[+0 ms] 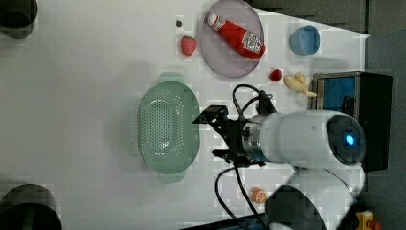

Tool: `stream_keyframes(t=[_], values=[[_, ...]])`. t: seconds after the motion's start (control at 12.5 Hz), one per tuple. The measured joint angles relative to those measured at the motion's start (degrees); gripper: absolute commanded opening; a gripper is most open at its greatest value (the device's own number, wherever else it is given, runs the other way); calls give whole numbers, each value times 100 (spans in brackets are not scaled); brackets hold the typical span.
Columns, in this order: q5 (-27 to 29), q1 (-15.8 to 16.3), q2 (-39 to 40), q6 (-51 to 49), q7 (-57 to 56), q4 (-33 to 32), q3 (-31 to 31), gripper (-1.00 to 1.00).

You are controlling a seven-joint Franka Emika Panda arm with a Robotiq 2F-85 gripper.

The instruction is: Drag strainer left to right.

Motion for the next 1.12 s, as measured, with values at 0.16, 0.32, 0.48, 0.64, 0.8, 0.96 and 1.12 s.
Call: stream_keyframes(t=[0.16,0.32,0.48,0.64,0.8,0.96,1.12], values=[[-6,-75,370,532,836,-101,-45,100],[-216,-65,870,864,1486,-123,-179,100],[-718,-88,1340,1362,1922,-90,-260,100],[-739,-100,1740,1617,2179,-78,-299,100],[-786,44,2030,1721,2274,-112,-457,100],[-857,161,2139,1858,2392,-201,-607,100],[-862,153,2122,1956,2454,-269,-593,100]])
